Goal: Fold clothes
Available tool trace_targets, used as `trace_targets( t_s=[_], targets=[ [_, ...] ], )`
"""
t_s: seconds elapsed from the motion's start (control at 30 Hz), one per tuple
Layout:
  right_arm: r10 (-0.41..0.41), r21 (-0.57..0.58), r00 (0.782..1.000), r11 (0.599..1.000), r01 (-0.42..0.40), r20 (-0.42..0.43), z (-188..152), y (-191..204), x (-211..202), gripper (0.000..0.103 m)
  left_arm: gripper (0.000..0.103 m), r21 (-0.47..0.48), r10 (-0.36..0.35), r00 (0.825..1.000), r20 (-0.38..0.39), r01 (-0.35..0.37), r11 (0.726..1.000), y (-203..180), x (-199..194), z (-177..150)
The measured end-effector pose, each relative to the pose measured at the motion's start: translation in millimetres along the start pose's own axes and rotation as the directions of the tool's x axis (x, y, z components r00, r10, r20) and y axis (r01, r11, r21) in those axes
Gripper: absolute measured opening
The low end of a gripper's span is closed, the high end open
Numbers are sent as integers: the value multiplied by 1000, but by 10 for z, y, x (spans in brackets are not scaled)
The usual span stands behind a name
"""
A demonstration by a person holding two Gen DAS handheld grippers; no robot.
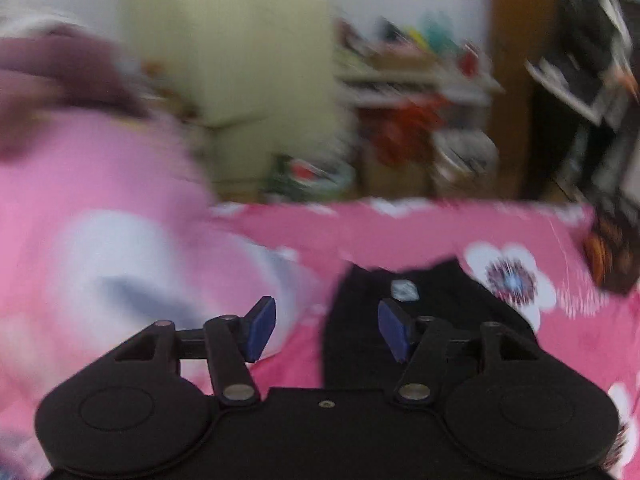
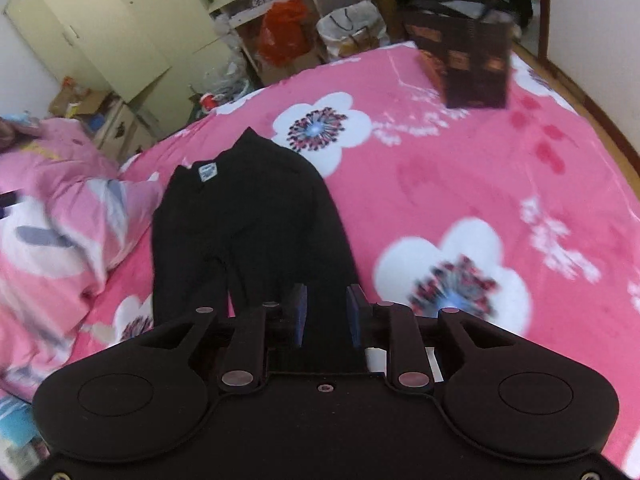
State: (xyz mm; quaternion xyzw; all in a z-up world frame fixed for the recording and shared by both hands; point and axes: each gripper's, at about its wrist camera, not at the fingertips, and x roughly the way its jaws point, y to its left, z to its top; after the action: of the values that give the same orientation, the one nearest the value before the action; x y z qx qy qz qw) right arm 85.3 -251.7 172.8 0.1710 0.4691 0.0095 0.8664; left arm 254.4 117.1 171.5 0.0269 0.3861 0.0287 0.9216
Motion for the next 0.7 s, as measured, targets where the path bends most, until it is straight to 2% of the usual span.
trace_targets(
  t_s=[0.07,0.1,0.13,0.17,0.23,0.3,0.33,0.43,0.47,0.6,0.7],
  targets=[
    [-57,2,998,998,57,26,4,178,368,29,50,23,-37,999,1,37,999,-97,806,-111],
    [-80,7,996,997,79,28,-8,273,693,29,49,35,-50,999,19,49,998,-111,1151,-155],
    [-95,8,995,995,95,31,-35,329,958,29,49,48,-56,998,33,54,997,-148,1325,-189],
    [-105,7,994,995,104,33,-67,347,1088,29,49,97,-66,996,58,60,994,-226,1717,-246],
    [-154,-35,987,987,156,54,-184,455,1564,29,49,145,-61,995,80,49,988,-355,2218,-336],
    [-187,-61,979,979,192,75,-268,530,1895,29,49,112,-75,995,65,67,991,-369,2579,-353],
    [-196,-68,975,977,204,104,-328,552,2089,29,49,80,-83,995,52,79,994,-327,2744,-362],
    [-217,-42,969,974,223,120,-311,526,2392,29,51,-43,-69,996,47,71,997,-119,3055,-368],
    [-217,-40,969,974,223,117,-289,528,2439,29,51,-43,-85,996,37,87,995,-87,3122,-368],
    [-265,-97,949,954,283,169,-130,554,2764,29,52,75,-88,996,22,86,993,-75,3373,-347],
    [-273,-131,941,944,302,201,-9,503,2949,31,52,76,-69,996,60,64,995,-69,3488,-270]
  ],
)
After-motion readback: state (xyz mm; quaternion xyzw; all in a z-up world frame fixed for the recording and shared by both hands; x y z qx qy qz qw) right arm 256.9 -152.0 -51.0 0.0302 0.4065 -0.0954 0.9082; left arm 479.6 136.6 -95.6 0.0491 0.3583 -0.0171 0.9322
